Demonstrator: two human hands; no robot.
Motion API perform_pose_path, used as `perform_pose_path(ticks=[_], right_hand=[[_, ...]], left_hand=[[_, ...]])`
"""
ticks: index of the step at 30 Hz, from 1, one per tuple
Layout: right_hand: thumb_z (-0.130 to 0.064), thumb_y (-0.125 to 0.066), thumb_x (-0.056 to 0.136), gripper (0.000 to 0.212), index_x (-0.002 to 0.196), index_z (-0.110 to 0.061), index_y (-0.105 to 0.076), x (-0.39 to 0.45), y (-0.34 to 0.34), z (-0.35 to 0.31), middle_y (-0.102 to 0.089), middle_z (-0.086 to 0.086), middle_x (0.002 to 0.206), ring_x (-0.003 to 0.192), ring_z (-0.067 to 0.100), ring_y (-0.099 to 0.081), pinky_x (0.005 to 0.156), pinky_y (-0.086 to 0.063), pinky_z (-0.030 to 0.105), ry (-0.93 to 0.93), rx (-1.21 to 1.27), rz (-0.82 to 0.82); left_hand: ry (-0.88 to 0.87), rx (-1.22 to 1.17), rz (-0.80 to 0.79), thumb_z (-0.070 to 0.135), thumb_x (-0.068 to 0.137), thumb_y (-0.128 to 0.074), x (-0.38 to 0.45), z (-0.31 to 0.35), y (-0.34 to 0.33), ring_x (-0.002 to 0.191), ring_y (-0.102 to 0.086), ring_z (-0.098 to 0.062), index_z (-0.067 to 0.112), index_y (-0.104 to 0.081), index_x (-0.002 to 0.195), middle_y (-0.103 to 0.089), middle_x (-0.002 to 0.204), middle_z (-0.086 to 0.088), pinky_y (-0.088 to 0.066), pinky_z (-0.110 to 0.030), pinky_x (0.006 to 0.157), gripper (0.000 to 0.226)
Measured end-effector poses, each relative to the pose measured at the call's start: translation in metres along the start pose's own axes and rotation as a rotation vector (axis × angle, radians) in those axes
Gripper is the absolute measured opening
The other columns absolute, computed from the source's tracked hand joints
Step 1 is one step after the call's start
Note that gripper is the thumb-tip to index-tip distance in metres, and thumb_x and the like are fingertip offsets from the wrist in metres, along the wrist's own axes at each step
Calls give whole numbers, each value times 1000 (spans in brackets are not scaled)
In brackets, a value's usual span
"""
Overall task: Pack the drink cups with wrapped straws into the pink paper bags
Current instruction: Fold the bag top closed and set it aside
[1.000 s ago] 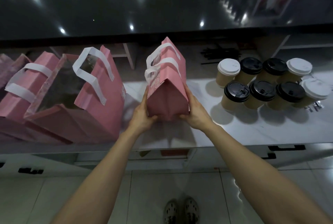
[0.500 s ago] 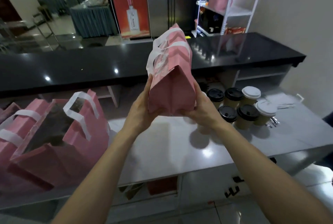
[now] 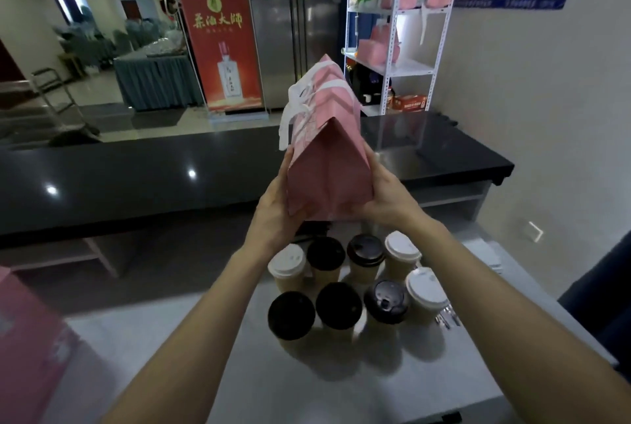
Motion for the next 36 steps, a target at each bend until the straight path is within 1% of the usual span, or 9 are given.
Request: perform_pose_path(ticks=[4,7,12,16,20,23,26,31,36], right_hand=[[-29,-99,64,143,160,-73,-3,42,51,55,-59,-8,137,116,15,-66,92,-56,31,16,-64,-26],[-27,-99,63,144,161,-71,-2,64,76,93,-61,-10,137,116,13,-68,87,-53,22,-21,-43,-49],[-58,-100,55,151,164,-64,5,61,87,156,-53,-51,131,123,-16,-59,90,-46,3,-127,30,-127],[-78,-101,44,167,167,-55,9,69,98,165,-23,-11,176,158,16,-36,124,-43,45,-140,64,-88],[-69,-104,49,162,167,-58,7,93,111,155,0,-22,178,167,16,-13,129,-30,49,-8,82,-45],[-58,-105,56,151,170,-53,-7,106,113,155,-18,-14,178,163,12,-25,130,-32,47,-5,49,-137],[-41,-102,61,136,168,-52,-19,107,112,164,-46,-15,162,143,11,-53,118,-50,46,-45,65,-168],[-51,-103,51,143,169,-45,-22,98,122,182,-46,-9,158,143,13,-50,118,-49,44,-78,77,-103],[-46,-101,52,141,167,-51,-19,89,131,201,-48,-12,154,138,8,-52,114,-52,44,-103,69,-82]], left_hand=[[24,19,41,59,87,-85,51,6,-62,141,-57,-7,61,-5,168,-52,160,16,-53,-42,112,114],[32,74,44,43,90,-85,82,-1,-101,139,-62,-22,61,-3,168,-56,158,5,-55,-54,111,115],[95,90,-43,57,78,-87,98,-15,-140,137,-63,-19,63,-12,166,-56,156,7,-56,-54,110,115],[107,-20,-56,64,59,-102,115,-20,-136,133,-63,-4,57,-25,154,-49,155,17,-65,-40,97,124],[121,-32,-138,53,55,-107,133,-14,-134,134,-62,2,62,-6,165,-38,164,32,-63,-22,90,150],[140,-31,-178,50,55,-108,141,-14,-141,128,-67,2,66,1,165,-51,158,12,-63,-18,85,156],[129,-20,-182,42,57,-109,148,-12,-149,125,-68,4,65,-1,166,-54,150,21,-62,-17,88,155],[114,-13,-204,44,58,-108,159,-6,-167,123,-67,9,65,-2,166,-53,147,31,-59,-12,86,153],[94,29,-203,63,52,-104,168,7,-187,135,-65,-11,68,4,164,-49,161,5,-62,-45,105,156]])
Point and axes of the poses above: each hand's wrist, its own x-axis towards the middle knuckle, its own y-axis out of the back of the hand, z = x × y, the point moved 3 cm from there along x, towards the middle knuckle
